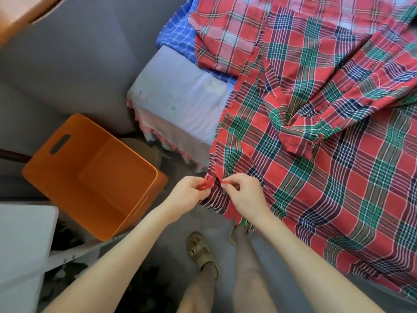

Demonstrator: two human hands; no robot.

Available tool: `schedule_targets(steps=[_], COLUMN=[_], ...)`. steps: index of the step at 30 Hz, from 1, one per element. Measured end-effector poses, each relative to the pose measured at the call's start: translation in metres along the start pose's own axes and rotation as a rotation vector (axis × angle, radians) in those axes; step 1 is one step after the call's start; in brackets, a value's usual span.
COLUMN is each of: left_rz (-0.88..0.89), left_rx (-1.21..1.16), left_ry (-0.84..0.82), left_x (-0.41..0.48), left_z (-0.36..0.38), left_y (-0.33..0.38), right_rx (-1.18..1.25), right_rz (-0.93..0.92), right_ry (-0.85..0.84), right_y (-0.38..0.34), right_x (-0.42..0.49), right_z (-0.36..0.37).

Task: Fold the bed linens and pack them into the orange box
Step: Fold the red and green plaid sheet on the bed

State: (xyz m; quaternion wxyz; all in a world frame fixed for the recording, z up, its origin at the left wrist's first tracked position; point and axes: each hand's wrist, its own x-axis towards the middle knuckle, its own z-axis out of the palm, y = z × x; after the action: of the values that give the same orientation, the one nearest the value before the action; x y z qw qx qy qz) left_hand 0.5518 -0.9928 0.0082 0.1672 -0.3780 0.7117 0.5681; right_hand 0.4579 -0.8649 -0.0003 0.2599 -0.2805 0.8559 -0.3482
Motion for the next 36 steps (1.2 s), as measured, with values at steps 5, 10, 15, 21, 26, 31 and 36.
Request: schedule_targets(steps=[5, 10, 15, 21, 26, 31, 36], left_rz=[-0.094, -0.107, -0.188, -0.126, -0.122, -0.084, -0.104], left_rx=[-0.06, -0.197, -0.419, -0.241, -0.129, -0.086, -0.071], left_ry=[0.027, -0.005, -0.024, -0.036, -0.016, -0.031, -0.046], left_x=[-0.007, -0.011, -0.002, 0.021, 0.044, 0.063, 0.07], left_z=[-0.015, -0.033, -0.039, -0.029, -0.025, -0.017, -0.004], left_y=[-0.007, -0.004, -0.002, 0.012, 0.036, 0.055, 0.058], right_rx=[-0.272, -0.252, -0.353, -0.208, -0.107, -0.285, -0.457], right_rz=[-0.317, -0.286, -0.286, -0.155, 0.3, 0.669, 0.561], right_ry=[0.081, -0.053, -0.075, -0.13, 0.289, 0.394, 0.005], right_y=[-0.056, -0.07, -0.067, -0.051, 0.023, 0.122, 0.154], right_x=[-0.032, -0.027, -0.015, 0.003, 0.042, 0.109, 0.15], right_z=[0.0, 0.029, 0.042, 0.013, -0.057, -0.12, -0.14])
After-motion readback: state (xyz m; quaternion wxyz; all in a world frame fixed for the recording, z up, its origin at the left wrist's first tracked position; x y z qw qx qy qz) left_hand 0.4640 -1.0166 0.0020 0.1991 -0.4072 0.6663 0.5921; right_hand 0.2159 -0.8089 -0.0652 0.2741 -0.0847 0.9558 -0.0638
